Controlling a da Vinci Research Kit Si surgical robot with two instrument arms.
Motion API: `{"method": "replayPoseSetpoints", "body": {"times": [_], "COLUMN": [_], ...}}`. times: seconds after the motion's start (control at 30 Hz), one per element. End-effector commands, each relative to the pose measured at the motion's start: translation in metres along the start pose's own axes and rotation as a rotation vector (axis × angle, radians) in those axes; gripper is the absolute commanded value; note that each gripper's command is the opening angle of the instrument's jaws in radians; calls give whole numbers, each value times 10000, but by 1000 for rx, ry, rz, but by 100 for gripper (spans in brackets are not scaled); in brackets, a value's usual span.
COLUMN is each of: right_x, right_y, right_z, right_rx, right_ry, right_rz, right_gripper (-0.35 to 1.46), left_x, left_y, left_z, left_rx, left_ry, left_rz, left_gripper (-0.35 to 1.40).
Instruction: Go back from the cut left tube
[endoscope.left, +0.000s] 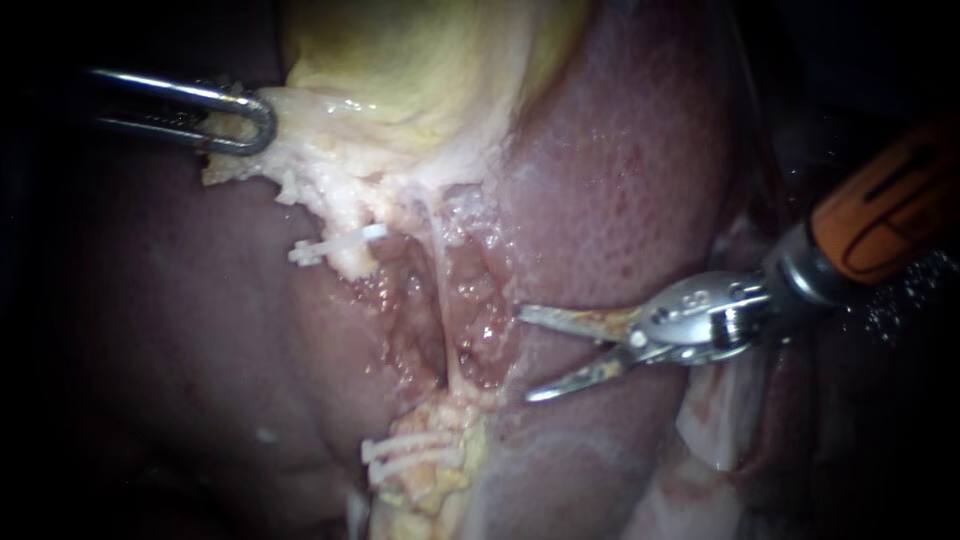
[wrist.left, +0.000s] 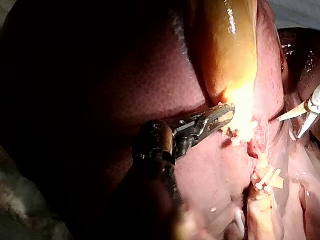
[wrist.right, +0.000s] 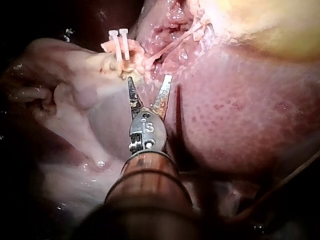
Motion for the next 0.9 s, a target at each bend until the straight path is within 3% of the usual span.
{"method": "replayPoseSetpoints", "body": {"times": [0.03,0.27,0.43,0.7,0.9], "right_x": [-2,-1,0,-1,-2], "right_y": [5,19,19,19,19], "right_z": [-8,-31,-32,-33,-34], "right_rx": [-15,-53,-18,-11,-11], "right_ry": [-7,-38,-38,-37,-36], "right_rz": [-12,-19,-9,-2,-3], "right_gripper": [145,145,145,145,145], "left_x": [0,0,-4,-27,-38], "left_y": [0,0,-4,-29,-35], "left_z": [0,0,6,40,56], "left_rx": [0,0,3,6,3], "left_ry": [0,0,1,-2,-17], "left_rz": [0,0,3,26,22], "left_gripper": [-35,-35,-35,-35,-35]}}
